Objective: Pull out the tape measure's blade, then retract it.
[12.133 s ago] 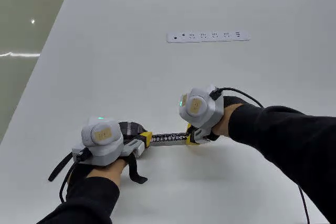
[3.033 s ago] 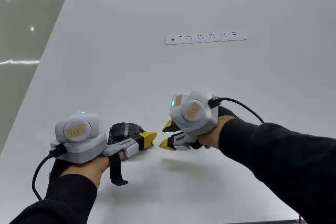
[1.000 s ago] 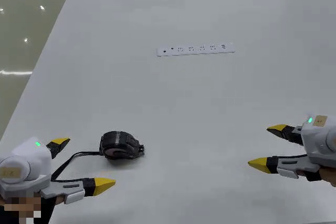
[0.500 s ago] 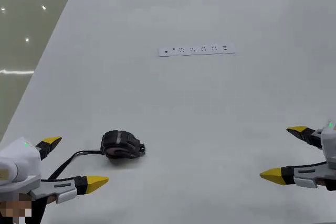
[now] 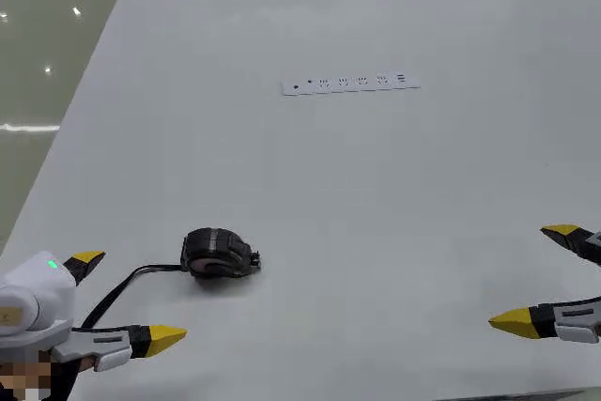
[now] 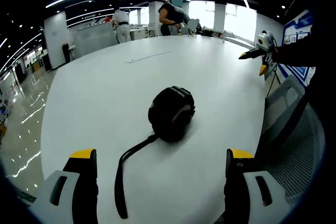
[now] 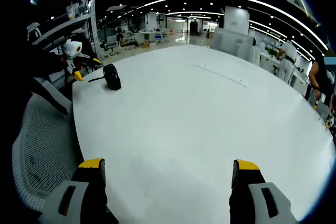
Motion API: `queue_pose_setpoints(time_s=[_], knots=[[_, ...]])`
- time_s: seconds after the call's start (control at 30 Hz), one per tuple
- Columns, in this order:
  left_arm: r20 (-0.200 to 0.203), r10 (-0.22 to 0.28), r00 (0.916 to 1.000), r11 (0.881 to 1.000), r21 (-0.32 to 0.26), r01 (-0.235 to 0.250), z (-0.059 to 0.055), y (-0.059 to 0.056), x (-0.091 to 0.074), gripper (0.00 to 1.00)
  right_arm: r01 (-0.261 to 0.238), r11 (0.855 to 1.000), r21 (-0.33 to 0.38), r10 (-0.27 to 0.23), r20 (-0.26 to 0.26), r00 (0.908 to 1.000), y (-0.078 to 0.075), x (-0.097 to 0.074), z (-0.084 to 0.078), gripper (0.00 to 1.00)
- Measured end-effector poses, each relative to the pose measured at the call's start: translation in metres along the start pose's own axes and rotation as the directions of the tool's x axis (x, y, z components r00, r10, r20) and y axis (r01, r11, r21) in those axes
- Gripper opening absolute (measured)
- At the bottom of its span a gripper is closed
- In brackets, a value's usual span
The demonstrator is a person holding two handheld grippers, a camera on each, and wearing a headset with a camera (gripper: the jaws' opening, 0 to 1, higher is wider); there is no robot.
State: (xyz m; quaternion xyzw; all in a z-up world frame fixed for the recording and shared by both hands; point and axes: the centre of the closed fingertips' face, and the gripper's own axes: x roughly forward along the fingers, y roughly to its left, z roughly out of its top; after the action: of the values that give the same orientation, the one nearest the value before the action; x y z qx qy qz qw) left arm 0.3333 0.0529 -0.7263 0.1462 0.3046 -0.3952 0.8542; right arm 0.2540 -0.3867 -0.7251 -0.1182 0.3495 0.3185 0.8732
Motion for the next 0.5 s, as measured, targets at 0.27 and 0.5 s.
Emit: queue_pose_setpoints(time_s=[0.27,0.5], knots=[[0.010,0.012,0.9999,1.000,0.003,-0.012,0.004,0.003,-0.003,0.99,0.013,1.000,0.009,-0.013,0.005,0.9999,-0.002,-0.008,-0.002,0.99],[0.019,0.006,0.9998,1.000,0.005,-0.006,0.008,0.001,-0.003,0.99,0.022,1.000,-0.010,-0.022,0.003,0.9998,-0.007,-0.013,0.002,0.99]])
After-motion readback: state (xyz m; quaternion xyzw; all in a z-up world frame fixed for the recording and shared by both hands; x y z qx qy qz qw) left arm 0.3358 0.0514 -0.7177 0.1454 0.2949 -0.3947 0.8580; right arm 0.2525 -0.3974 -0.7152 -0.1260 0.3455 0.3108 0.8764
